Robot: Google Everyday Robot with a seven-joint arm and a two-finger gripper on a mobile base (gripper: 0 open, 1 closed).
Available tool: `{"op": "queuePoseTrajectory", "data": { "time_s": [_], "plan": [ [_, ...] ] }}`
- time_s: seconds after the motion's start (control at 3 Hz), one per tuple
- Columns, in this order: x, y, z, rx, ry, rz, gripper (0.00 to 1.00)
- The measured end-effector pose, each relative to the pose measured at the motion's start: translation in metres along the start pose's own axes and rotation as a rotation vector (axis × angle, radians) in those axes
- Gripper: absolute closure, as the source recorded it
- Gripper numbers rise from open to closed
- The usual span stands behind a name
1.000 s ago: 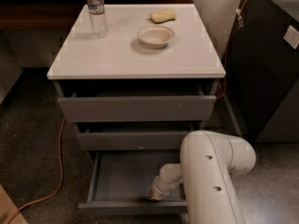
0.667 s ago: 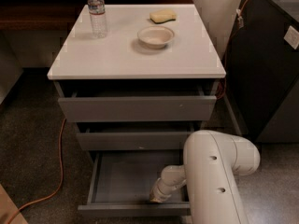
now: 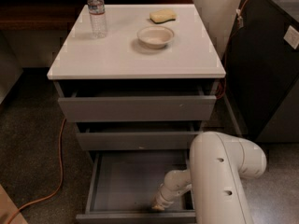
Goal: Open bottom drawer
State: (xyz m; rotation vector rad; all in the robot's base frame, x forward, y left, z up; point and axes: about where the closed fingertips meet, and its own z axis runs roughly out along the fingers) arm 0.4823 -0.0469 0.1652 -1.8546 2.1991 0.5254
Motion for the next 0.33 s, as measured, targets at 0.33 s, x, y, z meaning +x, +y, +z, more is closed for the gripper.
{"op": "queuePoseTrajectory", "data": {
  "time_s": [0.33],
  "plan": [
    [0.0000,0.0000,0.0000,0.000,0.000,0.000,1.00]
  ]
}}
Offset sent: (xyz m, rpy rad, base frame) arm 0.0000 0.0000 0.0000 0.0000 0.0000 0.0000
